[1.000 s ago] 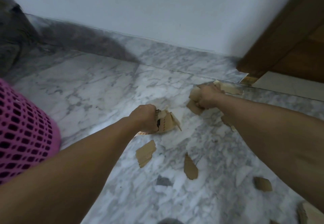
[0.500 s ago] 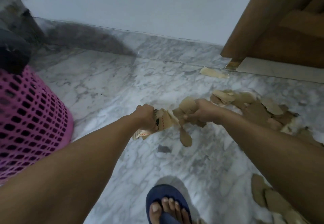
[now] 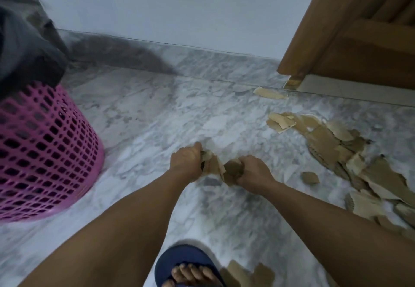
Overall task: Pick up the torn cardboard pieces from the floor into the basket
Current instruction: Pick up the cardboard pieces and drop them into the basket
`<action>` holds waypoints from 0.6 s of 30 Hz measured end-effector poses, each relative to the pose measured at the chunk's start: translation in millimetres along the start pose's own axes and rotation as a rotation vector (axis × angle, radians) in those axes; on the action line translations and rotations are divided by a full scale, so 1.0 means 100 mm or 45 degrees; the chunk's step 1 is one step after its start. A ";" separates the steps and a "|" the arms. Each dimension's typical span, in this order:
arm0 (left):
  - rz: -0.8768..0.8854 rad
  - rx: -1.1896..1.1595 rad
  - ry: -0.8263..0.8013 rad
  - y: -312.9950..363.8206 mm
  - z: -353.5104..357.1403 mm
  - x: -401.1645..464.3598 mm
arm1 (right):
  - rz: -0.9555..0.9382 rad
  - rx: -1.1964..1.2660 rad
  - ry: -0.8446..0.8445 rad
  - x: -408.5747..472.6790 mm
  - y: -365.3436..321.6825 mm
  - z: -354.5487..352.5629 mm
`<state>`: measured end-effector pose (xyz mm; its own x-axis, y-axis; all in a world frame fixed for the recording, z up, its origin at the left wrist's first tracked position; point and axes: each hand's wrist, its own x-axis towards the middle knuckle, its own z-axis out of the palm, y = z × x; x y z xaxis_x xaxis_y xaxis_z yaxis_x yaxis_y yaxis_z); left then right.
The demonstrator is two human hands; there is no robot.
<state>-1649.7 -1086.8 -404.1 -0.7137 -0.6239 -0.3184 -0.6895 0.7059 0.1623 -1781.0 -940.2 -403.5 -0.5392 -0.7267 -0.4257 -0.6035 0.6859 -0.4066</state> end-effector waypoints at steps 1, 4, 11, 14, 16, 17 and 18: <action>-0.018 -0.003 0.004 0.00 0.00 -0.02 | 0.001 -0.012 -0.012 0.00 -0.03 -0.01; -0.074 -0.020 -0.011 -0.05 -0.07 -0.08 | 0.056 -0.061 -0.087 0.03 -0.11 -0.07; -0.148 -0.155 0.085 -0.27 -0.54 -0.15 | 0.183 0.081 -0.138 -0.07 -0.47 -0.52; -0.069 -0.222 0.142 -0.36 -0.94 -0.23 | 0.141 0.202 -0.129 -0.08 -0.73 -0.86; -0.061 -0.224 0.185 -0.44 -1.31 -0.30 | 0.031 0.235 -0.095 -0.14 -1.01 -1.16; -0.057 -0.218 0.214 -0.46 -1.49 -0.35 | -0.010 0.252 -0.062 -0.18 -1.15 -1.30; -0.063 -0.211 0.264 -0.50 -1.71 -0.41 | -0.055 0.262 -0.032 -0.23 -1.32 -1.46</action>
<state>-1606.7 -1154.1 -239.9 -0.6767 -0.7240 -0.1341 -0.7230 0.6188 0.3071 -1774.5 -1019.2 -222.0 -0.4987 -0.7563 -0.4235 -0.4919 0.6492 -0.5802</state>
